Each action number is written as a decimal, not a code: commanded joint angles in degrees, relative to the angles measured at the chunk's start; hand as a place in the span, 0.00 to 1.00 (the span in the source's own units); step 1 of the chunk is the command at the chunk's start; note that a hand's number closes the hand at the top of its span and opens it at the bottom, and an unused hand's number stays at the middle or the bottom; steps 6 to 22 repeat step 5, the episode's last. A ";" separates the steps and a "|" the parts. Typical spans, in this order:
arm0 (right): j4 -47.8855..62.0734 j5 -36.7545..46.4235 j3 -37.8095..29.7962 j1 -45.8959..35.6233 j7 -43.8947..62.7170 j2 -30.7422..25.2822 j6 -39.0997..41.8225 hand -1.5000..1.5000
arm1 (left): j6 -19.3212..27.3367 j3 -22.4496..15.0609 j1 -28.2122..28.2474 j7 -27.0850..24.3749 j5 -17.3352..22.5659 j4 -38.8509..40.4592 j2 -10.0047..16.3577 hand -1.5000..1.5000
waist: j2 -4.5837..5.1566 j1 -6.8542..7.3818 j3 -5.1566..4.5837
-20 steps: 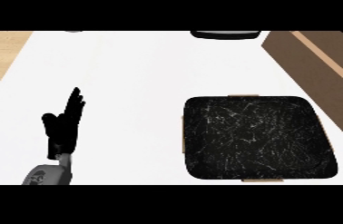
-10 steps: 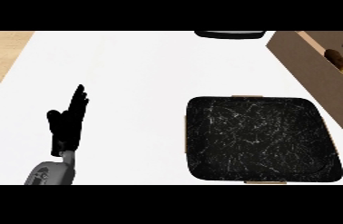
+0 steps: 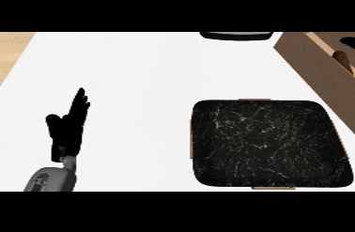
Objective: Pick the sweet potato from the tray and place it in the cardboard box
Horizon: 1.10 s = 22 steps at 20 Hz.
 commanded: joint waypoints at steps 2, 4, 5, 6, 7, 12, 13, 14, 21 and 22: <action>-0.87 -10.88 -8.29 1.58 -10.23 0.27 0.46 0.00 | 2.43 -1.40 1.02 -0.52 -1.99 -0.23 -2.15 0.50 | -0.35 -0.94 -0.01; -0.48 -13.30 -10.00 3.53 -11.60 -2.48 2.80 0.00 | 0.32 0.33 1.79 1.84 -0.20 -3.25 0.48 0.50 | -0.52 -1.00 -0.07; -0.06 -13.96 -10.56 2.15 -10.70 -3.19 2.07 0.00 | 2.19 -0.33 -0.18 3.96 -1.55 -2.70 -0.37 0.50 | -0.42 -0.98 -0.07; -0.06 -13.96 -10.56 2.15 -10.70 -3.19 2.07 0.00 | 2.19 -0.33 -0.18 3.96 -1.55 -2.70 -0.37 0.50 | -0.42 -0.98 -0.07; -0.06 -13.96 -10.56 2.15 -10.70 -3.19 2.07 0.00 | 2.19 -0.33 -0.18 3.96 -1.55 -2.70 -0.37 0.50 | -0.42 -0.98 -0.07; -0.06 -13.96 -10.56 2.15 -10.70 -3.19 2.07 0.00 | 2.19 -0.33 -0.18 3.96 -1.55 -2.70 -0.37 0.50 | -0.42 -0.98 -0.07; -0.06 -13.96 -10.56 2.15 -10.70 -3.19 2.07 0.00 | 2.19 -0.33 -0.18 3.96 -1.55 -2.70 -0.37 0.50 | -0.42 -0.98 -0.07; -0.06 -13.96 -10.56 2.15 -10.70 -3.19 2.07 0.00 | 2.19 -0.33 -0.18 3.96 -1.55 -2.70 -0.37 0.50 | -0.42 -0.98 -0.07; -0.06 -13.96 -10.56 2.15 -10.70 -3.19 2.07 0.00 | 2.19 -0.33 -0.18 3.96 -1.55 -2.70 -0.37 0.50 | -0.42 -0.98 -0.07; -0.06 -13.96 -10.56 2.15 -10.70 -3.19 2.07 0.00 | 2.19 -0.33 -0.18 3.96 -1.55 -2.70 -0.37 0.50 | -0.42 -0.98 -0.07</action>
